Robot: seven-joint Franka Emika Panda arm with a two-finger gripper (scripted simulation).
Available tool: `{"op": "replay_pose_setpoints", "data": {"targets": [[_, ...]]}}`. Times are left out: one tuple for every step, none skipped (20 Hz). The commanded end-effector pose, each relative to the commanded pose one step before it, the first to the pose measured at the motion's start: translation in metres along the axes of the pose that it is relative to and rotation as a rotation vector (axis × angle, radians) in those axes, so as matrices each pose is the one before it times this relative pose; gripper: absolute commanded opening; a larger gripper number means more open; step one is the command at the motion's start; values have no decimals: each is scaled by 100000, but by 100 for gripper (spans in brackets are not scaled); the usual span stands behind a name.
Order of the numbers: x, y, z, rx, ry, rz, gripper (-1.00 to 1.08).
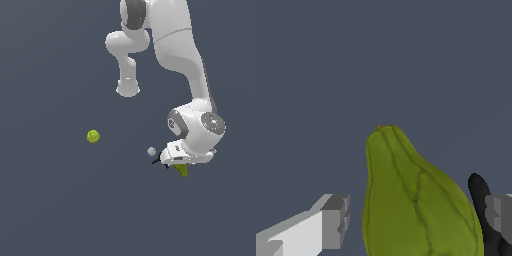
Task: Pick up a designated object from a clutter of objects.
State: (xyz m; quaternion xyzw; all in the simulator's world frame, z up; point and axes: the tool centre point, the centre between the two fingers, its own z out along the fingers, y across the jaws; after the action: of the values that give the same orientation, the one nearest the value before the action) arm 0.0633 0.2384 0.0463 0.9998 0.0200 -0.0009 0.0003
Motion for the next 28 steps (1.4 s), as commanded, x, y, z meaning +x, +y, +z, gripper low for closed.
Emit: {"op": "replay_pose_setpoints", "data": {"targets": [[97,-47,512,47,169,8,100],[36,-17,39,0,0,0,100],[15,-7,2,0,0,0,100],[0,0,0,0,0,0,-100],[0,0,0,0,0,0,-100],[0,0,0,0,0,0,-100],[0,0,0,0,0,0,-100],[0,0,0,0,0,0,-100],[0,0,0,0,0,0,-100],[0,0,0,0,0,0,-100],[0,0,0,0,0,0,-100],[0,0,0,0,0,0,-100],[0,0,0,0,0,0,-100],[-48,-43,-44,14,-68,-68,-100],[-9,11,-16,0,0,0,-100],[-26,35,-47,0,0,0,-100],[-44,58,-78,0,0,0,-100],[-61,81,-110,0,0,0,-100],[-79,104,-142,0,0,0,-100],[-97,128,-174,0,0,0,-100],[-116,153,-207,0,0,0,-100],[-134,178,-241,0,0,0,-100],[-153,203,-275,0,0,0,-100],[-172,228,-310,0,0,0,-100],[-191,253,-344,0,0,0,-100],[-211,279,-379,0,0,0,-100],[-229,309,-414,-64,21,14,-100],[-249,331,-450,0,0,0,-100]]}}
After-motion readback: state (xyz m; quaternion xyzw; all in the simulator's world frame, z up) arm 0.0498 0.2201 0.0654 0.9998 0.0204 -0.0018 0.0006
